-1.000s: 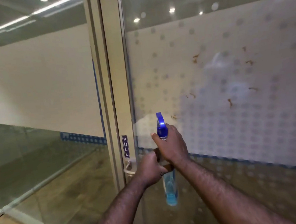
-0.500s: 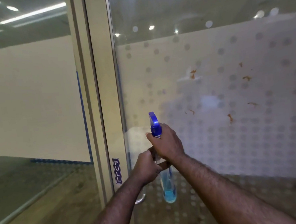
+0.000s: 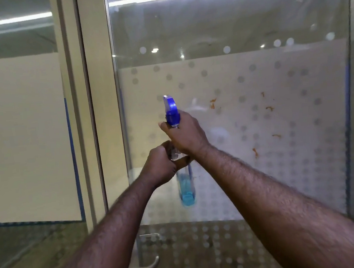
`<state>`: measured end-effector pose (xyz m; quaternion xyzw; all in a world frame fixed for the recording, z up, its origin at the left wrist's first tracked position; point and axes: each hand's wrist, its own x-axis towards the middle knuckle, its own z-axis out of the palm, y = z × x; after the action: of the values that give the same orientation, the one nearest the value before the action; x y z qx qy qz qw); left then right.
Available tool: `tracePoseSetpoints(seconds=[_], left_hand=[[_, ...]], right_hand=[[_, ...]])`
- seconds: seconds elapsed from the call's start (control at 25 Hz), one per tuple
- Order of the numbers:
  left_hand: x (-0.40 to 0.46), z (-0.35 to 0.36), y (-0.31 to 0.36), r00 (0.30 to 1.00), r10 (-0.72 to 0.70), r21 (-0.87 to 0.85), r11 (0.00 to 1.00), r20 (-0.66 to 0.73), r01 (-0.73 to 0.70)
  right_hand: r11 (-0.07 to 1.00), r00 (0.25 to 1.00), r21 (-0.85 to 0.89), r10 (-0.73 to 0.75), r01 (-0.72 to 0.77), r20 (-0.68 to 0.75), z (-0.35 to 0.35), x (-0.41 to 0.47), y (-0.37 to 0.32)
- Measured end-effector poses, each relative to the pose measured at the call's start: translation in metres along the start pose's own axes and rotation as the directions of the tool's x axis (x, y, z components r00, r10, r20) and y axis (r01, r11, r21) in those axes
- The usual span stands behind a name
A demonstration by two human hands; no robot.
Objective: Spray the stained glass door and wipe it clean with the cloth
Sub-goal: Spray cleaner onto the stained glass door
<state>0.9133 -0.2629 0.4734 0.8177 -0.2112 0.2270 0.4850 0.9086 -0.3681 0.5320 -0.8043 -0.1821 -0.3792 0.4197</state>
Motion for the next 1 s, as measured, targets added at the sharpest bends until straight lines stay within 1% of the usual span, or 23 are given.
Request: tracePoseSetpoints(seconds=[0.16, 0.36, 0.56, 0.76, 1.0], left_hand=[[0.019, 0.01, 0.022, 0.997, 0.048, 0.024, 0.999, 0.055, -0.049], [0.03, 0.037, 0.045, 0.991, 0.09, 0.038, 0.995, 0.102, -0.094], [0.04, 0.066, 0.071, 0.981, 0.142, 0.045, 0.988, 0.132, -0.149], [0.046, 0.107, 0.102, 0.961, 0.196, 0.052, 0.976, 0.194, -0.209], [0.049, 0.164, 0.135, 0.926, 0.259, 0.076, 0.954, 0.273, -0.289]], right_hand=[[1.0, 0.996, -0.024, 0.007, -0.009, -0.091, -0.024, 0.012, 0.002], [0.996, 0.992, -0.082, 0.01, -0.021, -0.125, -0.059, 0.017, 0.015], [0.994, 0.985, -0.102, 0.017, -0.035, -0.171, -0.099, 0.02, 0.027], [0.985, 0.955, -0.148, 0.039, -0.086, -0.294, -0.144, 0.016, 0.05], [0.972, 0.926, -0.185, 0.068, -0.146, -0.372, -0.201, 0.003, 0.082]])
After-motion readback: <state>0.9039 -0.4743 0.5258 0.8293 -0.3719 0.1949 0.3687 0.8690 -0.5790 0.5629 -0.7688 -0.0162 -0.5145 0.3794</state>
